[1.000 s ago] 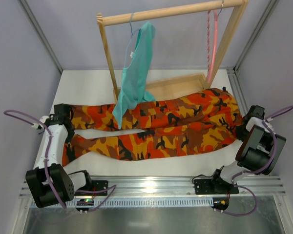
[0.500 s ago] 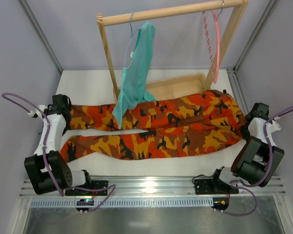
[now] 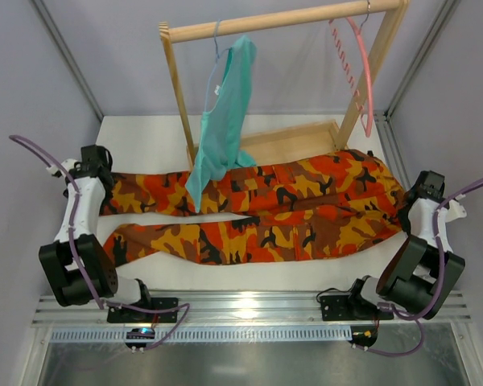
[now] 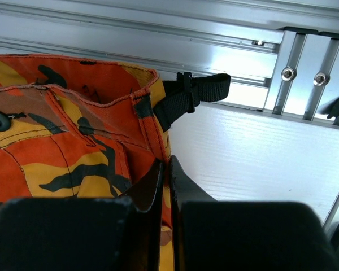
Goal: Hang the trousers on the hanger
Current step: Fold the trousers
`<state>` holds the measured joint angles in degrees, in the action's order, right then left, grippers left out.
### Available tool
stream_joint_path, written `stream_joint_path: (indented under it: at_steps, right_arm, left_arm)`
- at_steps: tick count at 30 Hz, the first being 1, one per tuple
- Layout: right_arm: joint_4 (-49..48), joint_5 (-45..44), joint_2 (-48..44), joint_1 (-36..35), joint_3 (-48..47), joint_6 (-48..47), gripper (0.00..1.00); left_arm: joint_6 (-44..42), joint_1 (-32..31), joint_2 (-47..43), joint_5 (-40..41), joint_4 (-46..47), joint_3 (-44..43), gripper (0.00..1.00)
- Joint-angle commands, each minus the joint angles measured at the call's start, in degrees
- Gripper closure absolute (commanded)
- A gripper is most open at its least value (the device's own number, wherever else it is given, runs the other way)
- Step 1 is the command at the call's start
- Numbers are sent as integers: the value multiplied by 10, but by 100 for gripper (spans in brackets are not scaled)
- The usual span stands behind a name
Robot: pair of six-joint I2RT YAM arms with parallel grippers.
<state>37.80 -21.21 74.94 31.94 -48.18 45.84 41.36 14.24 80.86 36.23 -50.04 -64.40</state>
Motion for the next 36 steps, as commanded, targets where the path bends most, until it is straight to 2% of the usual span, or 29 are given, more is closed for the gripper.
stream_joint_path:
  at_steps: [1,5,6,10,15,18,23,27,29,32,36]
  right_arm:
    - [-12,6,-10,0,-2,14,96]
    - [-24,8,-25,0,12,15,96]
    - [-28,13,-25,0,13,14,96]
    - [-28,20,-10,0,2,6,96]
    - [-24,27,2,0,-12,3,96]
    - [-30,36,3,0,-6,-1,96]
    - [-27,42,9,0,-8,0,96]
    - [-33,40,9,0,-4,1,96]
    - [-33,41,11,0,-4,1,96]
    - [-33,42,13,0,-7,1,96]
    - [-32,40,14,0,-9,1,96]
  left_arm:
    - [-22,35,-10,-6,-21,-22,54]
    - [46,47,-59,19,-85,0,57]
    - [97,47,-85,20,-100,10,59]
    - [143,48,-138,-55,-103,53,60]
    - [217,58,-140,-53,-159,89,64]
    - [224,85,-109,-95,-180,96,70]
    - [203,173,-75,-208,-146,161,77]
    - [205,188,-55,-203,-111,192,80]
    - [209,189,-46,-199,-87,204,77]
    - [221,191,-36,-195,-49,227,59]
    - [218,190,-51,-210,8,251,48]
